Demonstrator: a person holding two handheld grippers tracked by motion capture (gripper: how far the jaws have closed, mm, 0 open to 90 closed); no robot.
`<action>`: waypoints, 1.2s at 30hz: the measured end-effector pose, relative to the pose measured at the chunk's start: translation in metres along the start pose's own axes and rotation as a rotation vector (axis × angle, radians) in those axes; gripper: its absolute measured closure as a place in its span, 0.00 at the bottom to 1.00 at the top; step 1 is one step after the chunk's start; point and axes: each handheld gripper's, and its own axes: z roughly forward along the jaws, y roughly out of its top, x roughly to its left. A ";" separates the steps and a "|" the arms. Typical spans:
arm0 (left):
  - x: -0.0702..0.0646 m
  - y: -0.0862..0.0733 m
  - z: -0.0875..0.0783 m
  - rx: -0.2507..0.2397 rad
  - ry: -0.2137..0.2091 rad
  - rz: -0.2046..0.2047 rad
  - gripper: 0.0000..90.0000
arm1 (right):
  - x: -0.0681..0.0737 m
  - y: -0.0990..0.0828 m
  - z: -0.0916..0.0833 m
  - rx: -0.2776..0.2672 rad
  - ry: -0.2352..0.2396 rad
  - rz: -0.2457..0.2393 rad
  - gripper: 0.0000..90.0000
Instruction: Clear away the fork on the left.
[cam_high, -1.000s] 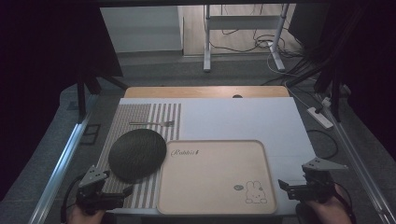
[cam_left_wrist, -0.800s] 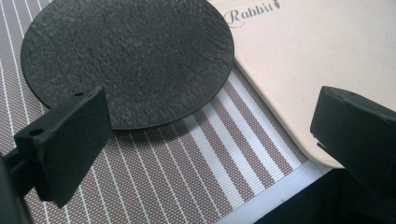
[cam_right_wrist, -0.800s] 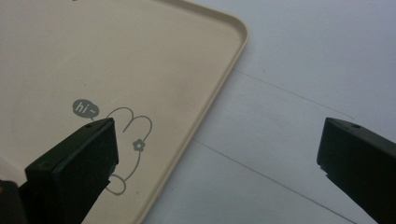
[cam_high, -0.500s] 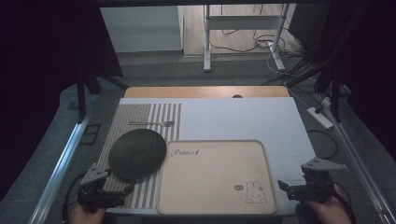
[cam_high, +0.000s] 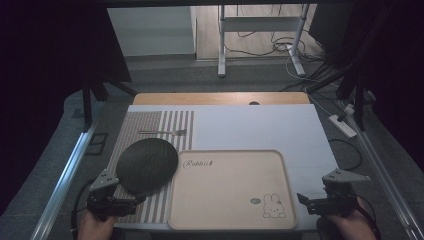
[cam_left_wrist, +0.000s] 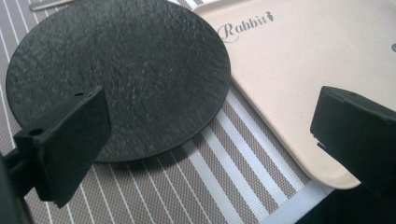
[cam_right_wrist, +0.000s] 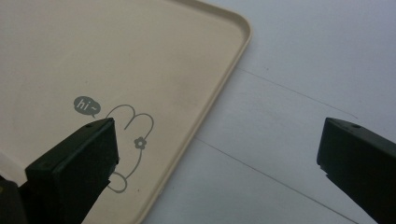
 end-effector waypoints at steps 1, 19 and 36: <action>0.001 0.001 0.001 -0.003 -0.007 0.001 0.00 | 0.000 0.000 0.000 0.000 0.000 0.000 0.00; 0.022 0.020 0.026 0.015 -0.065 0.019 0.00 | 0.000 0.000 0.001 0.003 0.005 -0.003 0.00; 0.051 0.047 0.052 0.074 -0.009 -0.025 0.00 | 0.000 0.000 0.001 0.005 0.008 -0.003 0.00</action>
